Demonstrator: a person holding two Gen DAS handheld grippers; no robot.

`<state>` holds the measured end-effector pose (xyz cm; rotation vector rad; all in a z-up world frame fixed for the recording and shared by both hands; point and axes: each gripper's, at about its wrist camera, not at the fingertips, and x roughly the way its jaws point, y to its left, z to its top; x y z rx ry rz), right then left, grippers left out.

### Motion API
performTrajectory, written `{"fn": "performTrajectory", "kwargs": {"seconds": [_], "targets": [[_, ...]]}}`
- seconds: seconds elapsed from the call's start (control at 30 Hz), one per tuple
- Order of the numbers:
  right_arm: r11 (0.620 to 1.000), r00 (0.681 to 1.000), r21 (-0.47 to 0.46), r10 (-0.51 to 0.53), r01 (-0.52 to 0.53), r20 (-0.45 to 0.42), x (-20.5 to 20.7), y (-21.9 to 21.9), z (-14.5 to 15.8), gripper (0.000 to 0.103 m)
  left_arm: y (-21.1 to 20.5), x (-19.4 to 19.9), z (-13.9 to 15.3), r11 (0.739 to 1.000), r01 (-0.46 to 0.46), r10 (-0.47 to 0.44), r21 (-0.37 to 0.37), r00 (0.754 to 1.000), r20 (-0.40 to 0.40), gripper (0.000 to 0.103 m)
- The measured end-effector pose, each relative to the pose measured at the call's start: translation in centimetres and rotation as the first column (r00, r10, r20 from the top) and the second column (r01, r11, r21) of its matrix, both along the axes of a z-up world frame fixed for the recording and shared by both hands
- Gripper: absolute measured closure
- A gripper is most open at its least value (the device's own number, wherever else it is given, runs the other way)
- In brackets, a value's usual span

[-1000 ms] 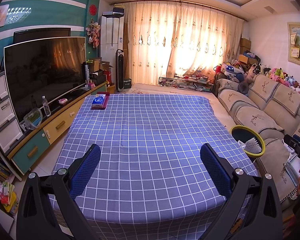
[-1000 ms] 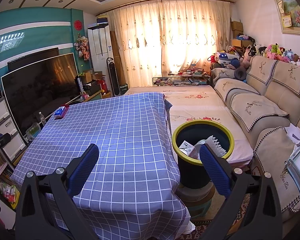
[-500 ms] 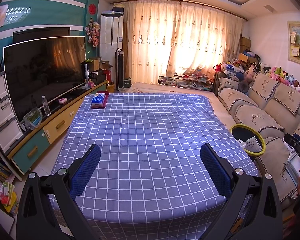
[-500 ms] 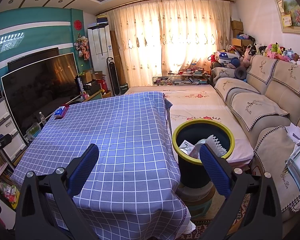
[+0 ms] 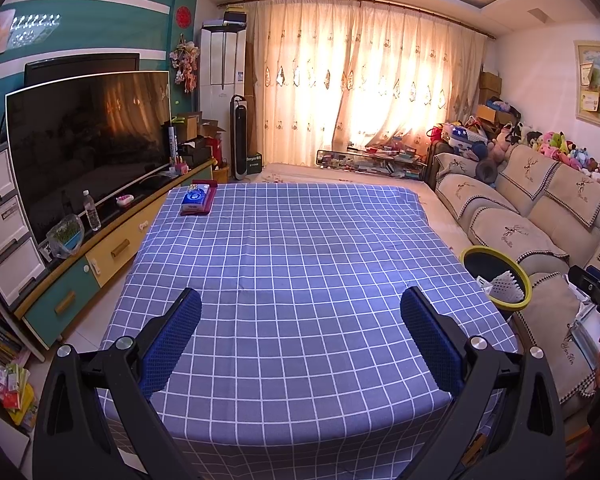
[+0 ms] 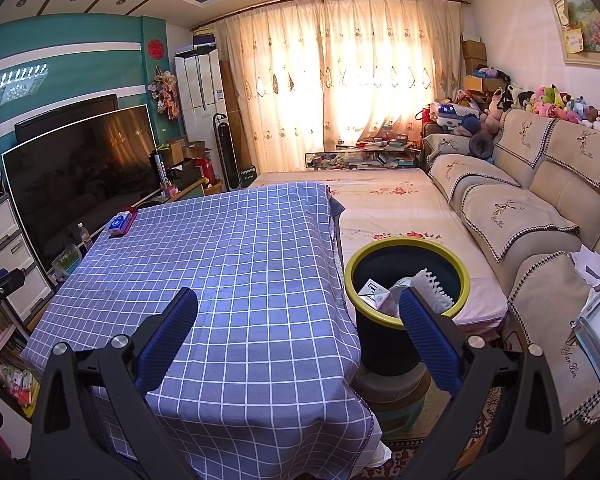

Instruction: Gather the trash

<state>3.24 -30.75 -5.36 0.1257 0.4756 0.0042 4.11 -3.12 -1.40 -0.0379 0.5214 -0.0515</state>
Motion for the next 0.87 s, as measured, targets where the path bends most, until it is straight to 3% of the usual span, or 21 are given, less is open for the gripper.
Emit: {"fn": "performTrajectory", "kwargs": {"seconds": [0.43,0.6,0.87], "targets": [[1.0,1.0,0.006,0.002,-0.002,-0.012,0.4,0.1,-0.5,0.007,0.0,0.7,-0.7,1.0,0.0,0.001,0.003,1.0,-0.012,0.005],[0.999,0.999,0.027,0.039,-0.038,-0.038,2.4,0.5,-1.1,0.007,0.3,2.3,-1.5,1.0,0.007,-0.009,-0.022,0.999,-0.053,0.005],[0.987,0.979,-0.005,0.156,-0.158,-0.134,11.7,4.6,-2.3,0.007,3.8,11.7,-4.8,0.998,-0.064,0.063,-0.003,0.985,-0.163,0.005]]}}
